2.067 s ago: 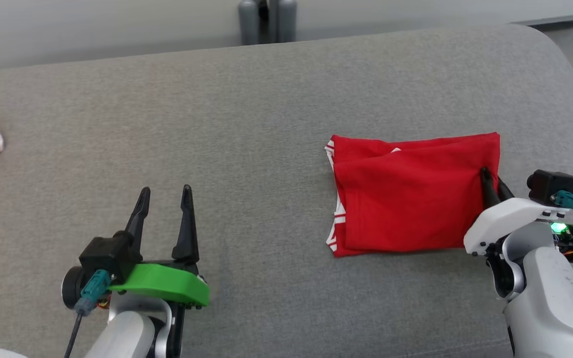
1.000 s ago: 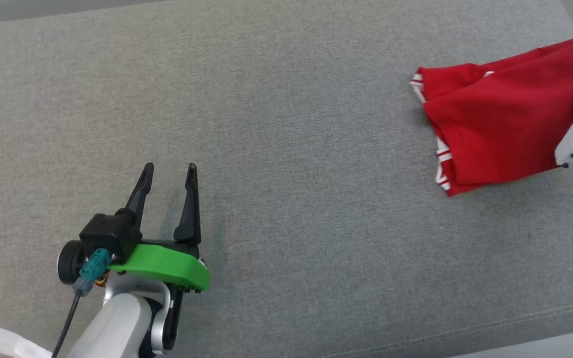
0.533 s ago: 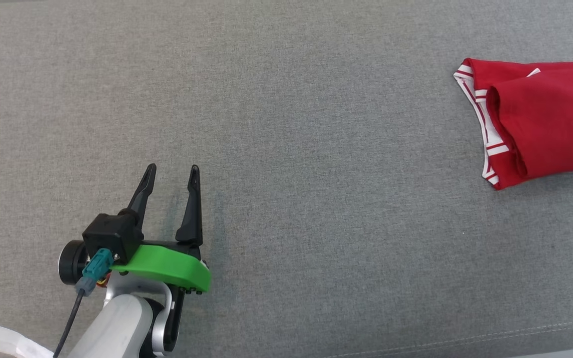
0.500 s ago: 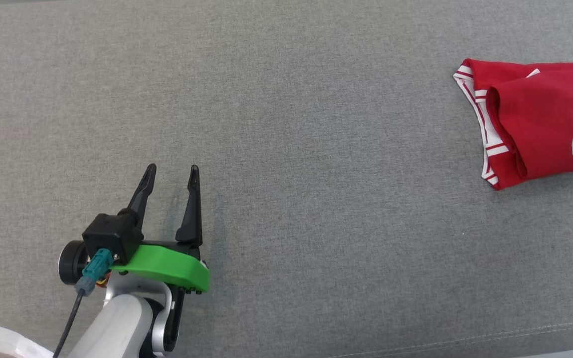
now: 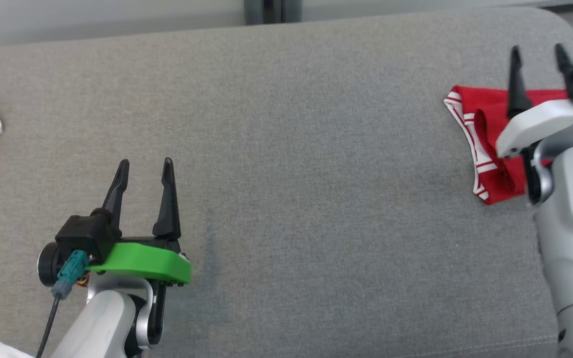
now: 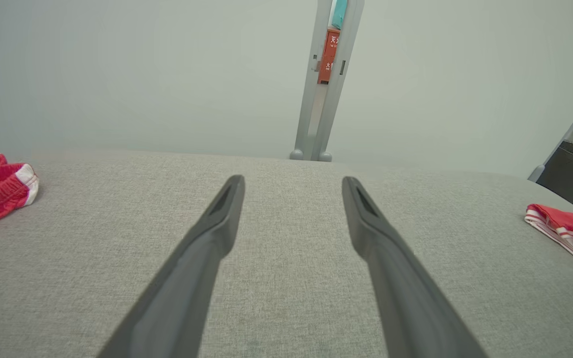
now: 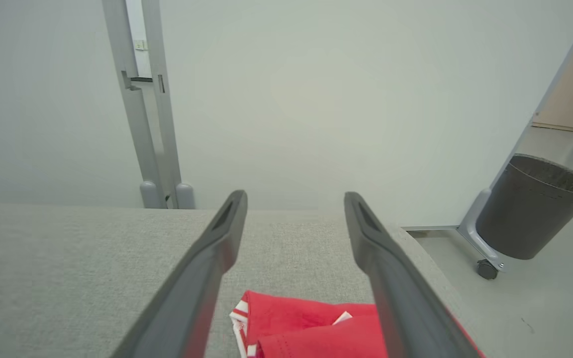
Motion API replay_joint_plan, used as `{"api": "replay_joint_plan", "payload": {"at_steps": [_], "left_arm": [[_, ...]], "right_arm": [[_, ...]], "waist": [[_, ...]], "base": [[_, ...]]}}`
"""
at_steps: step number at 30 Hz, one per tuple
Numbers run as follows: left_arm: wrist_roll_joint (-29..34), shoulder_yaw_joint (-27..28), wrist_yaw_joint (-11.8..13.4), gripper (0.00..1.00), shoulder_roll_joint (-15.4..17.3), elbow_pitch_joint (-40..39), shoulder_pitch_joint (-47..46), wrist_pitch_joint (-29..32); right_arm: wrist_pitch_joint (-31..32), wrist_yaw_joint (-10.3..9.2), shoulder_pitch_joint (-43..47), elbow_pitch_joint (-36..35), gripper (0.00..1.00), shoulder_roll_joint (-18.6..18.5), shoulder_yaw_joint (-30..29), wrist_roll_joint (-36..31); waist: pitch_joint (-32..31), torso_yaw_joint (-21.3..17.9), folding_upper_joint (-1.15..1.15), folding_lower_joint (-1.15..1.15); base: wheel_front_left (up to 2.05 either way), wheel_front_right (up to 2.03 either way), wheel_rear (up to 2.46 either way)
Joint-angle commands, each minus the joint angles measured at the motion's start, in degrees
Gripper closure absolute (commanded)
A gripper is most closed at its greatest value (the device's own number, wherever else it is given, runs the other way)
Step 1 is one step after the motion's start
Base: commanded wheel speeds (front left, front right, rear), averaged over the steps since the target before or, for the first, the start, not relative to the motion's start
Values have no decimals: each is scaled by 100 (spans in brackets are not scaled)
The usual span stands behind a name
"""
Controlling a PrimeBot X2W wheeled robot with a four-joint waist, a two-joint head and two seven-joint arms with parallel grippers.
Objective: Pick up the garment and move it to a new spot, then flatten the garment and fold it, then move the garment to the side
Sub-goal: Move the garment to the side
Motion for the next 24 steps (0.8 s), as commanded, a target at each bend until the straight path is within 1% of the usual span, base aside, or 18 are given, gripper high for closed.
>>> {"api": "replay_joint_plan", "payload": {"at_steps": [1,5,7,10,15,19,24], "left_arm": [[3,75,-17,0,-21,47,87,-50],[77,283,-53,0,-149,164,334,-86],[191,371,-87,0,-198,197,483,-91],[323,530,-150,0,-318,247,758,-90],[508,764,-260,0,-451,330,1115,-91],[622,935,-376,0,-559,385,1297,-91],[747,961,-505,0,-682,541,1449,-92]], "right_arm": [[-12,-10,179,-70,0,72,81,71],[-12,-10,653,-342,0,385,271,356],[-13,-10,970,-573,0,448,330,349],[-13,-10,1588,-1002,0,680,373,436],[-14,-11,2581,-1675,0,810,344,528],[-14,-10,3211,-2105,0,828,561,987],[-14,-10,3764,-2460,0,816,762,1204]], "waist": [[-328,133,0,0],[-667,273,0,0],[-812,356,0,0],[-1026,461,0,0],[-1291,580,0,0],[-1403,650,0,0],[-1477,660,0,0]], "base": [[0,0,0],[0,0,0],[0,0,0],[0,0,0],[0,0,0],[0,0,0],[0,0,0]]}}
